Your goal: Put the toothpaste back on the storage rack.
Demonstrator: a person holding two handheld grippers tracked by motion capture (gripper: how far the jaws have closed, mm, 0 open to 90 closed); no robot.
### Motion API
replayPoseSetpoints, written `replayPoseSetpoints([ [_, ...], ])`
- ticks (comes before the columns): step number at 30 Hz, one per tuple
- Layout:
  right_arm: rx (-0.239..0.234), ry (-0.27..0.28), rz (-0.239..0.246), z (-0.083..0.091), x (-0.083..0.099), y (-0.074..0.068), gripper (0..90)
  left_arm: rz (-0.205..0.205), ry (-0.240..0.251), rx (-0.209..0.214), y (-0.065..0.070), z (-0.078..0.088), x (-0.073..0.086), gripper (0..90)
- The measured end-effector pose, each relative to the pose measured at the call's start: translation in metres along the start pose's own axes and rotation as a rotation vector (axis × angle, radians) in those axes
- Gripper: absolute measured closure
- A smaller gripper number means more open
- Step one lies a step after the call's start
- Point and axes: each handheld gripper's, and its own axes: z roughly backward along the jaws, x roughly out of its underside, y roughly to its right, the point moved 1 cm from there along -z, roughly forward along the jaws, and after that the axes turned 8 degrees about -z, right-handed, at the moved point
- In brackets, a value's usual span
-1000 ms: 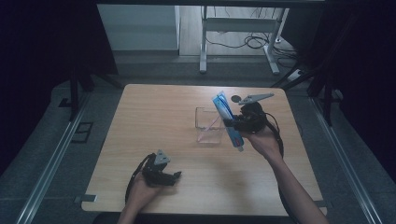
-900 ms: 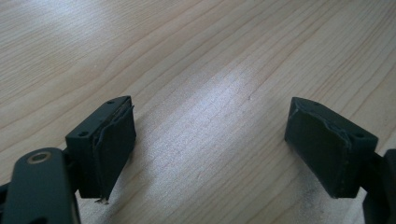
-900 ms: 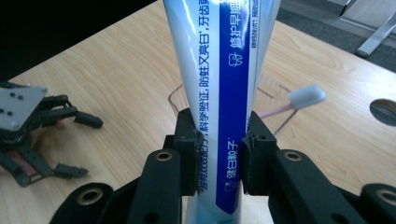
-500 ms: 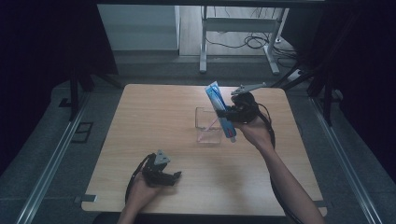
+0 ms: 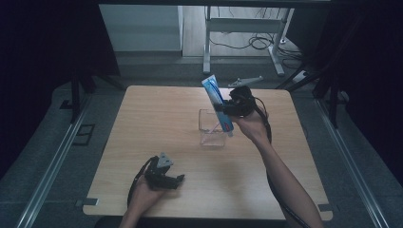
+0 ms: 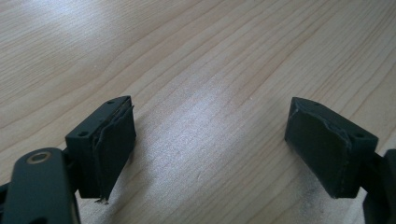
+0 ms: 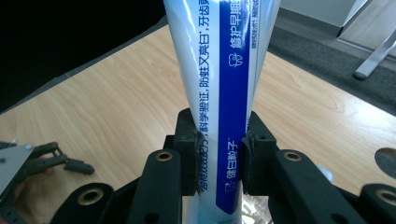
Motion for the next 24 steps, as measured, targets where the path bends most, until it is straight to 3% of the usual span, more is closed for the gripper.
replayPoseSetpoints([
  [24,0.029,0.051,-0.005,-0.022,-0.012,0.006,71.9,0.001,0.002,0.001,0.0,0.0,0.0,16.3],
])
